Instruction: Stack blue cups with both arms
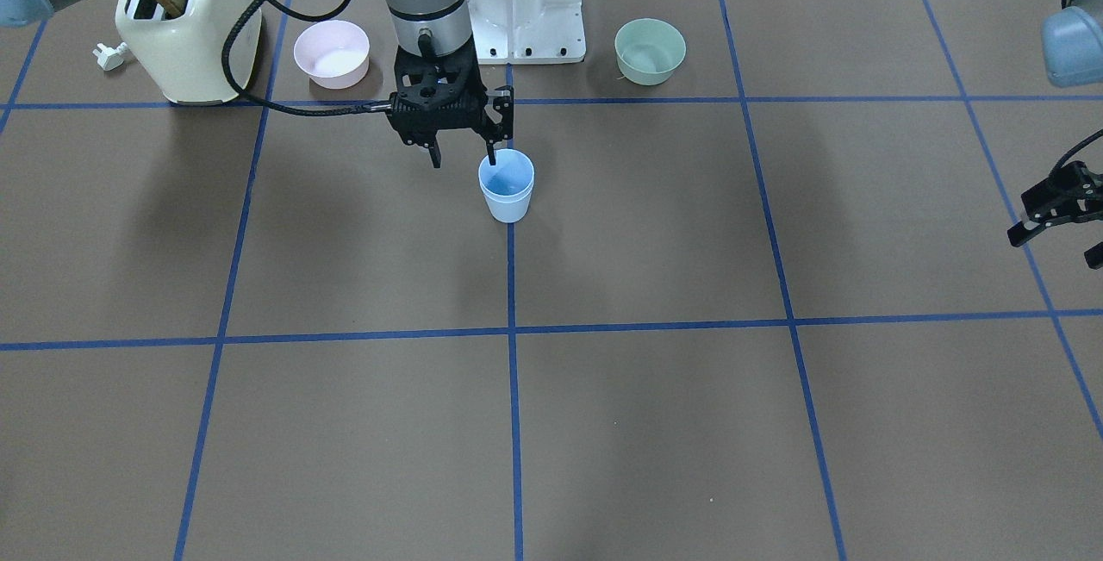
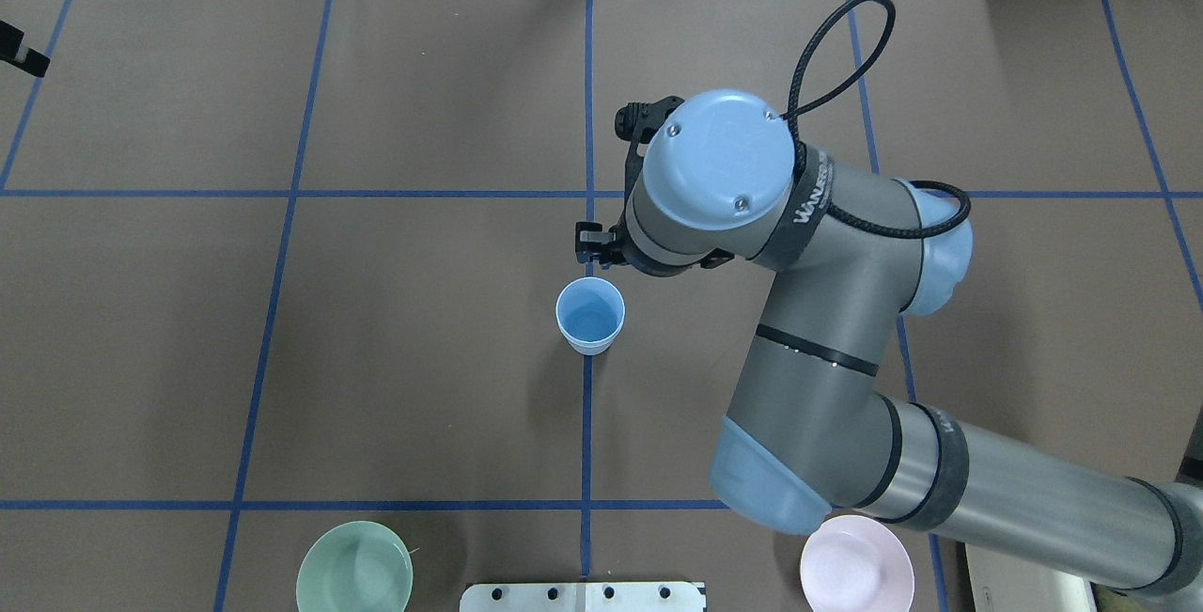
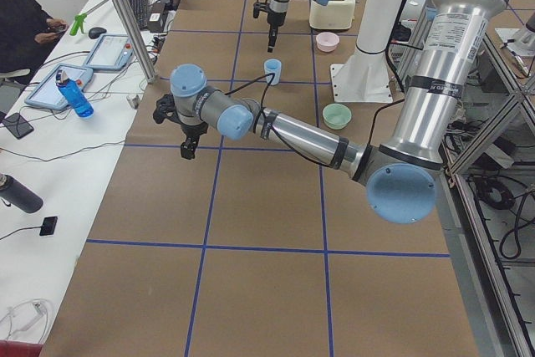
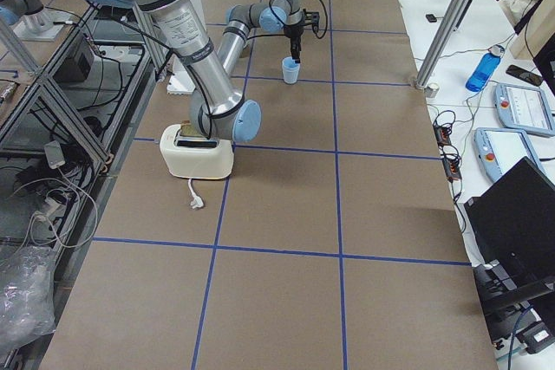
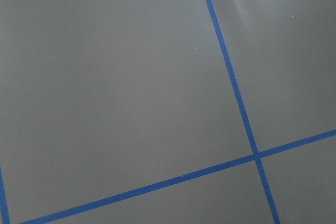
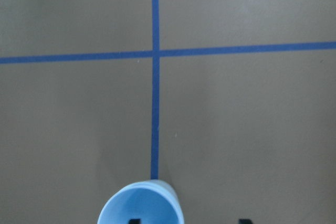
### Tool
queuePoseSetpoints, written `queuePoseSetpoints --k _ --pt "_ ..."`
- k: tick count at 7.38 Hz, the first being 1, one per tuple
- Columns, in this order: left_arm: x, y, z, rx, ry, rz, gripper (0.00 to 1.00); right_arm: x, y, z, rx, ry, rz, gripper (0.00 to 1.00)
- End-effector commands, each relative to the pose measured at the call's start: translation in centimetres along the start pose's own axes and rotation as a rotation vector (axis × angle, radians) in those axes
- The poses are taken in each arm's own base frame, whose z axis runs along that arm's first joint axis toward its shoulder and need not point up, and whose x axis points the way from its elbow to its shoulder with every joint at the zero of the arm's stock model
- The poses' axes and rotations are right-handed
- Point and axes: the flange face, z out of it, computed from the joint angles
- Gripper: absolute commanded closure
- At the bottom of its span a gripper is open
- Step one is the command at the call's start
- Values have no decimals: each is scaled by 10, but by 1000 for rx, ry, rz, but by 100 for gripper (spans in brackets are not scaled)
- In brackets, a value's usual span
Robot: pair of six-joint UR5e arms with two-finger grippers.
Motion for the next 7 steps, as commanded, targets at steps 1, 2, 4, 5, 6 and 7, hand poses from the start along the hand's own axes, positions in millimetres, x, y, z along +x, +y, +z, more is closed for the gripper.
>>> queuePoseSetpoints --k 1,2,4,5,6,7 --pt "1 1 -1 1 5 2 2 80 -90 -63 -22 -13 -18 0" --pt "-1 1 -1 1 6 3 2 122 -113 -77 -14 -9 -52 0" --pt "-13 16 4 -9 2 -1 2 223 -139 -89 -12 35 -125 0" --pt "-18 20 5 -13 1 0 3 278 -154 -99 -26 41 -174 0" --pt "-32 26 -3 -5 -7 -3 2 343 -159 -107 -39 62 -214 0" --pt "-55 36 -16 10 -22 -11 2 401 -161 -118 -53 63 -268 0"
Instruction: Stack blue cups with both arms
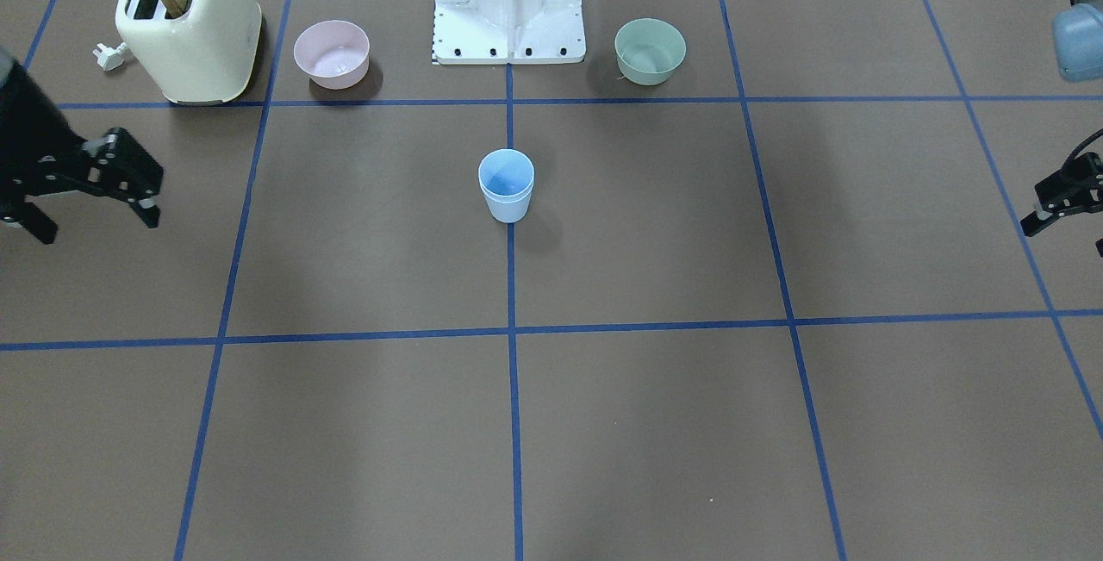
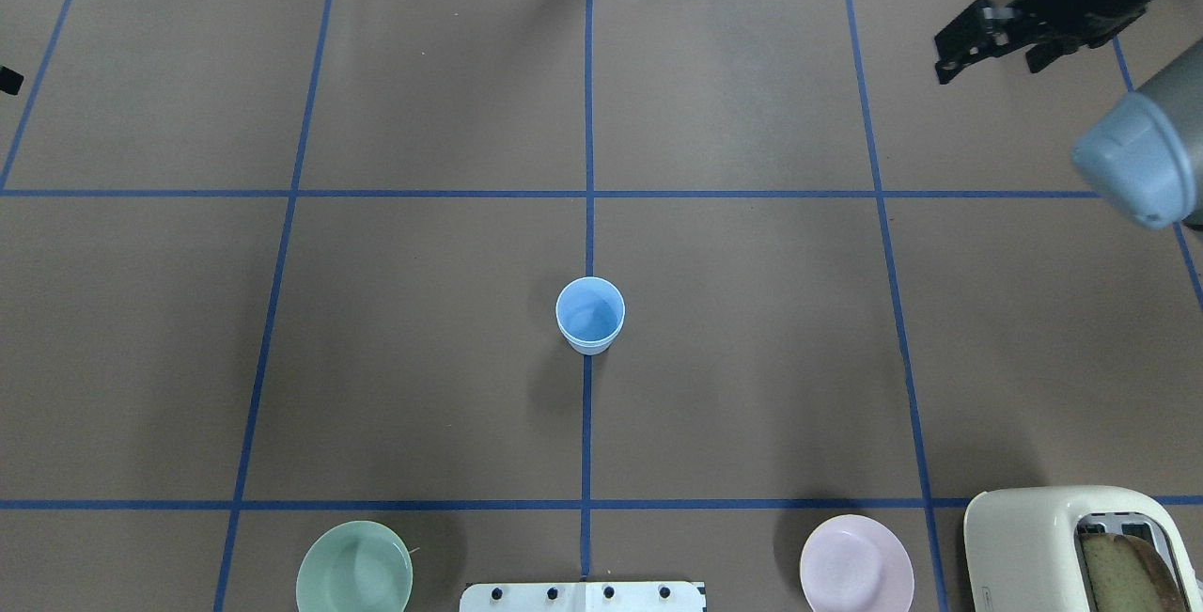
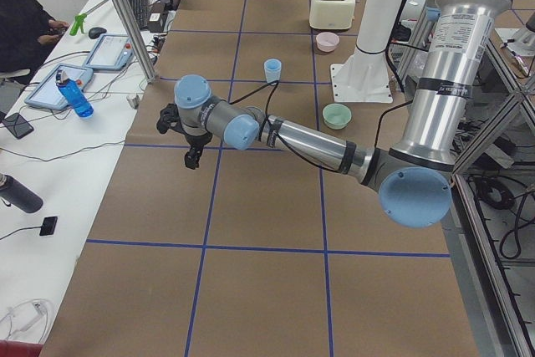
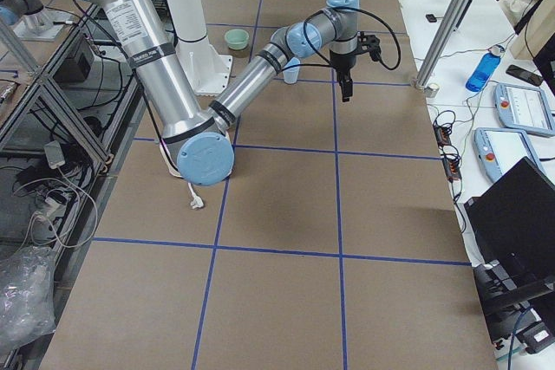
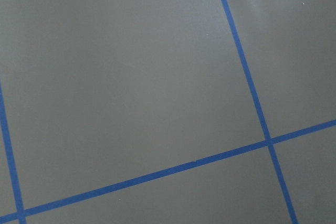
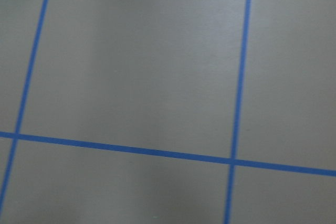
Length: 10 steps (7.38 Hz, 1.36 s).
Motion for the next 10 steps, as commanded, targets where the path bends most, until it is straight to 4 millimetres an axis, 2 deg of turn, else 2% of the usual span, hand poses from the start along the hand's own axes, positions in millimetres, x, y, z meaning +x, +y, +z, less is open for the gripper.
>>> queuePoseSetpoints --k 1,3,4,5,7,8,10 --pt "-44 31 -20 8 31 -24 2 118 22 -14 -23 5 -60 0" --pt "-81 69 -41 33 84 -64 2 163 49 -4 -55 37 -19 0" --pt "-91 83 -38 46 78 -56 2 192 53 0 -69 50 -15 0" --pt "-95 85 -36 46 64 -56 2 227 56 9 -80 58 -41 0" --pt "-114 93 -31 39 24 -28 2 264 49 42 -66 61 -46 0" --pt "-115 93 -30 39 20 -28 2 281 44 60 -50 63 -54 0" --pt "-115 93 -30 39 19 -29 2 300 30 83 -58 64 -22 0"
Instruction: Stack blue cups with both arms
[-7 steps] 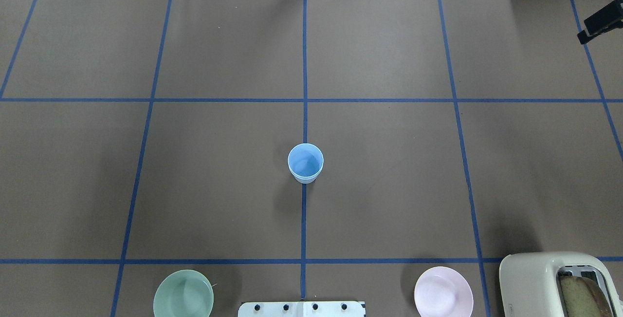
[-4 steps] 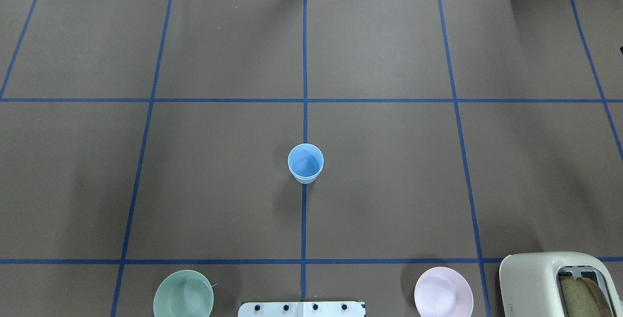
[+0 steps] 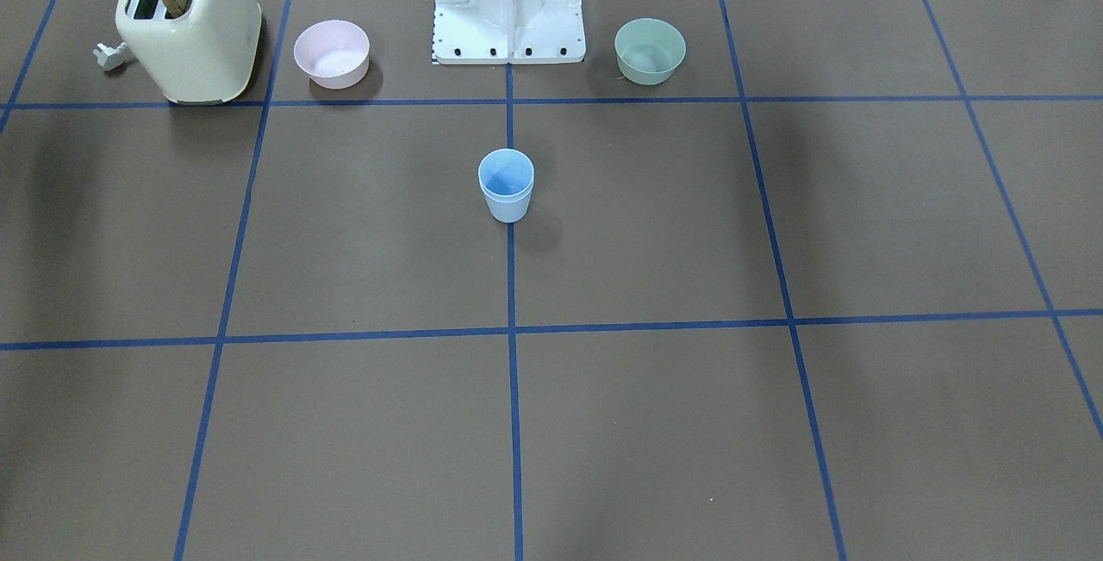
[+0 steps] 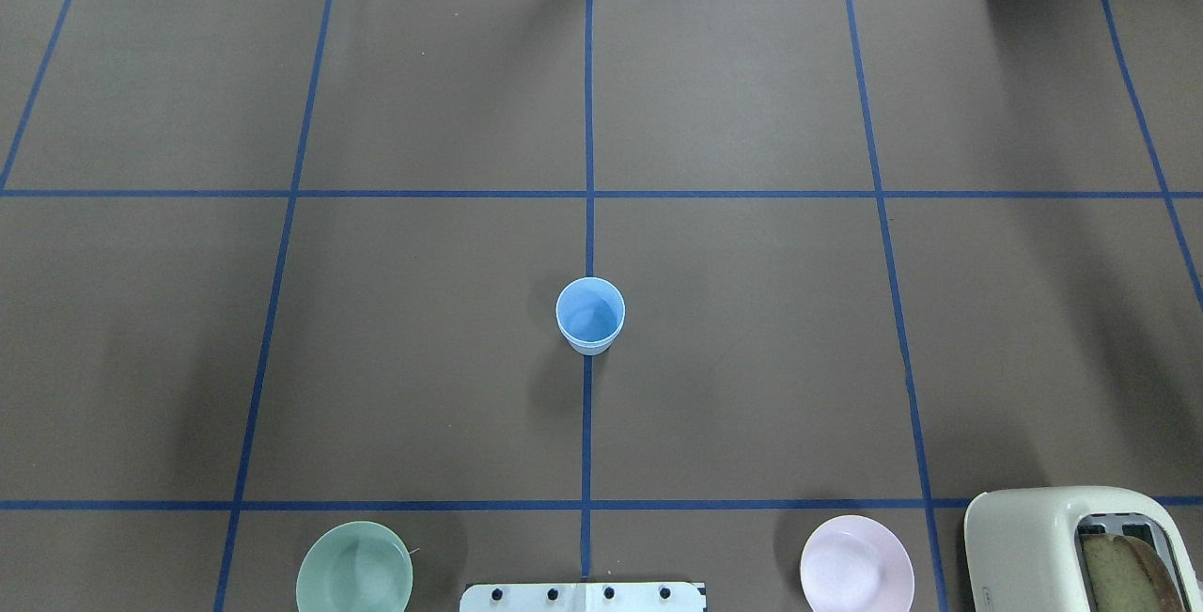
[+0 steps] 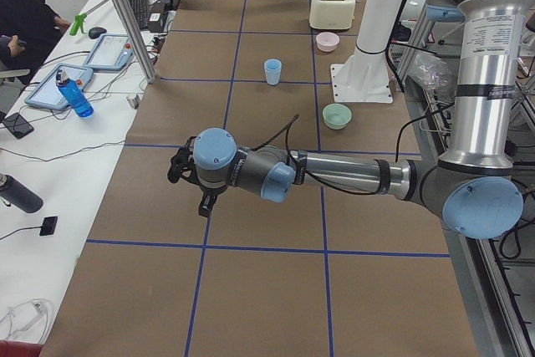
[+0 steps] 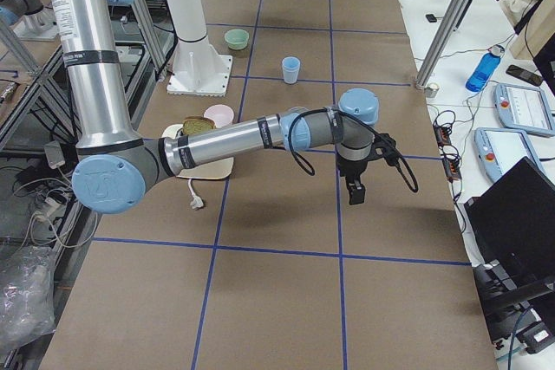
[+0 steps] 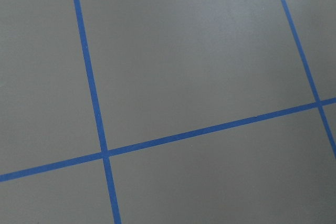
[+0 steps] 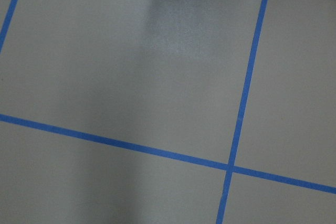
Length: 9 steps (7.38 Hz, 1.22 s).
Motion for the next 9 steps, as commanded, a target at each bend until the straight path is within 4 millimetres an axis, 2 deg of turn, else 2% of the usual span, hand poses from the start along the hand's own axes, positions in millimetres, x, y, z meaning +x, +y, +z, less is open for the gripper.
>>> queuePoseSetpoints --k 1,3,5,7,9 --pt "-1 1 1 -1 -3 -2 2 13 -14 16 -7 3 25 0" --pt "-4 5 2 -6 -3 -8 2 12 -20 14 8 3 24 0" --pt "-17 10 9 -12 -3 -12 2 34 -16 41 15 9 18 0" --pt "-33 33 12 -10 -7 -24 2 37 -15 45 12 9 20 0" --pt "-39 36 8 2 -11 -31 2 37 -15 45 14 10 19 0"
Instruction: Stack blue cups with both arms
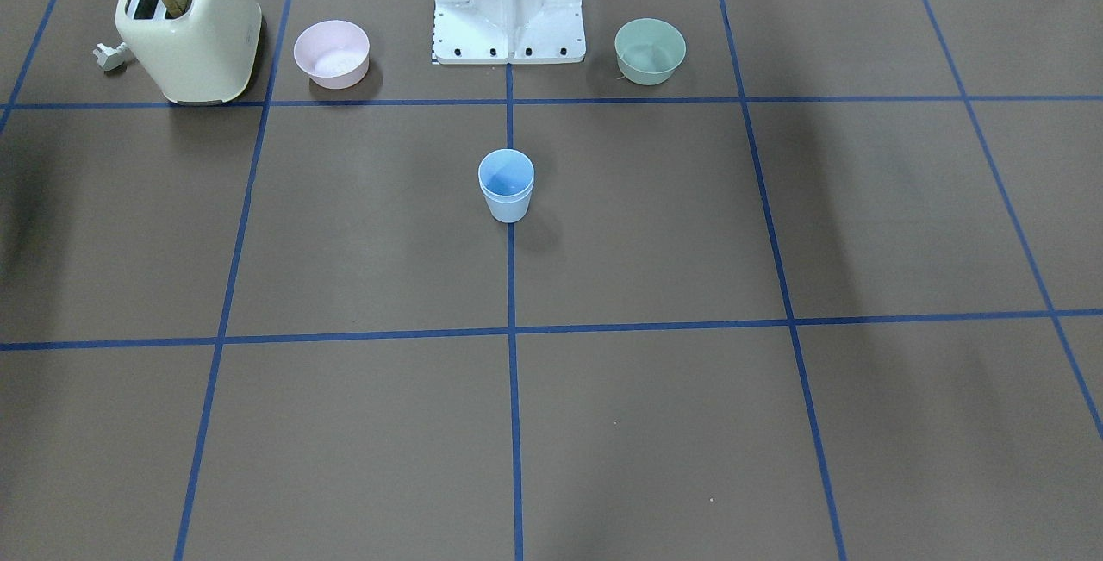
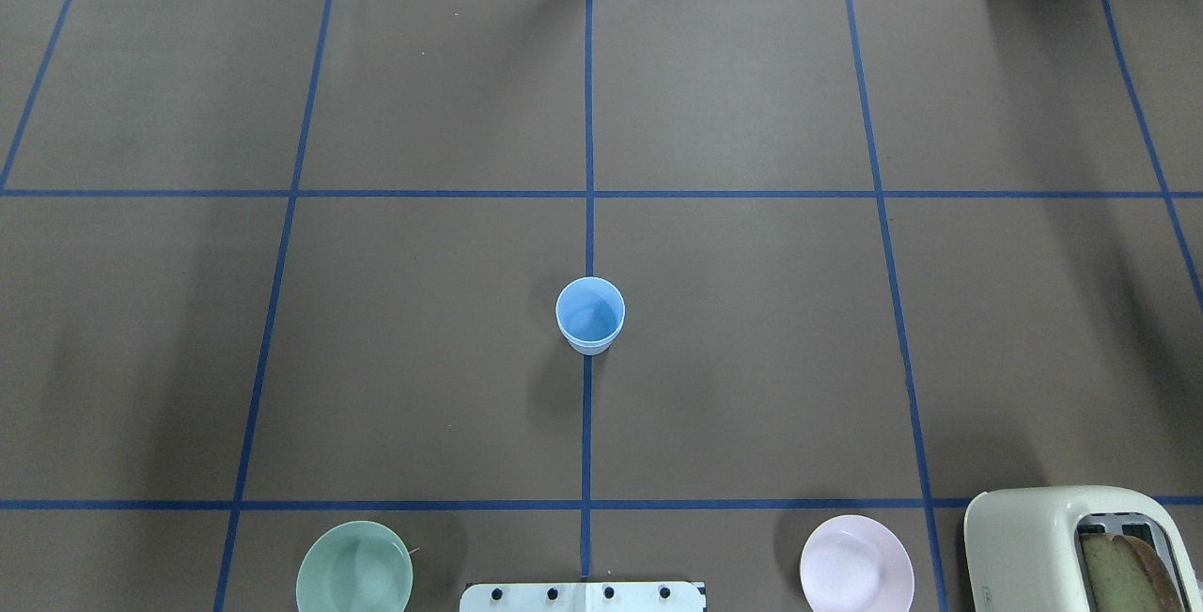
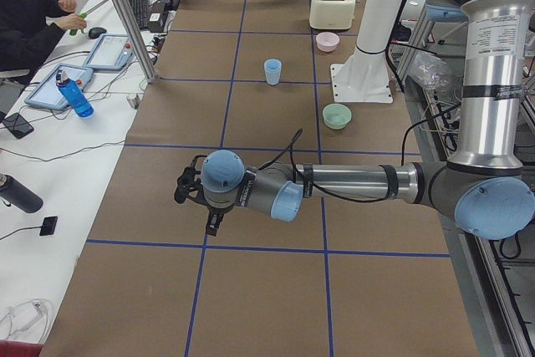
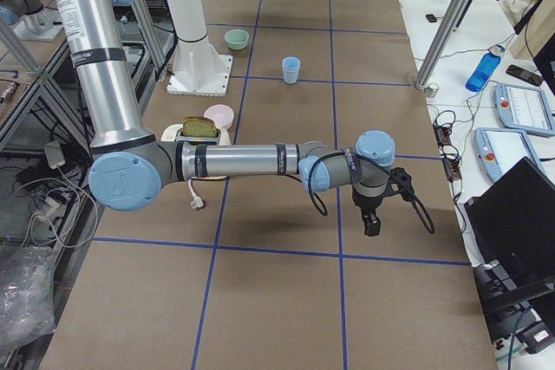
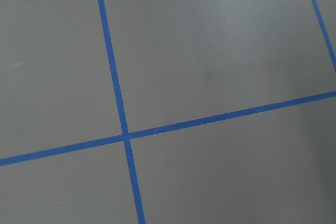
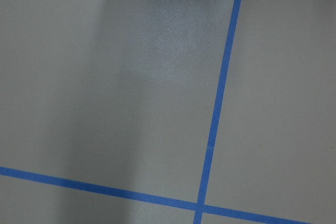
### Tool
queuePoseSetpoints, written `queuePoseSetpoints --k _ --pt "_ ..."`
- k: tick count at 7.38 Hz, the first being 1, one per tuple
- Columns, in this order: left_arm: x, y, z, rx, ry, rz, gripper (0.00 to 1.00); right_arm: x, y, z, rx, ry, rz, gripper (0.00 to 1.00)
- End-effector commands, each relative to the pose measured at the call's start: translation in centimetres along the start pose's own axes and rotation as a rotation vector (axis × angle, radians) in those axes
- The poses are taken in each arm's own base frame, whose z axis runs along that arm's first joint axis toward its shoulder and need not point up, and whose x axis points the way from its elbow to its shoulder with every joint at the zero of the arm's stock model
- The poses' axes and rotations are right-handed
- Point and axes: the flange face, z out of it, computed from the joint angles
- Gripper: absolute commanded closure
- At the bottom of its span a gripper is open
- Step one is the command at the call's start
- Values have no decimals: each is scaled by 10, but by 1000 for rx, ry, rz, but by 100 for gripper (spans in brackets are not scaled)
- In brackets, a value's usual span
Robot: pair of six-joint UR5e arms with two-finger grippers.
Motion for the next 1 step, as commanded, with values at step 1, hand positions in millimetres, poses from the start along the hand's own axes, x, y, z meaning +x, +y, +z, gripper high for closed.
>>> queuePoseSetpoints --k 1 --pt "-4 3 -1 5 -2 -3 2 -1 0 1 0 -1 -2 0"
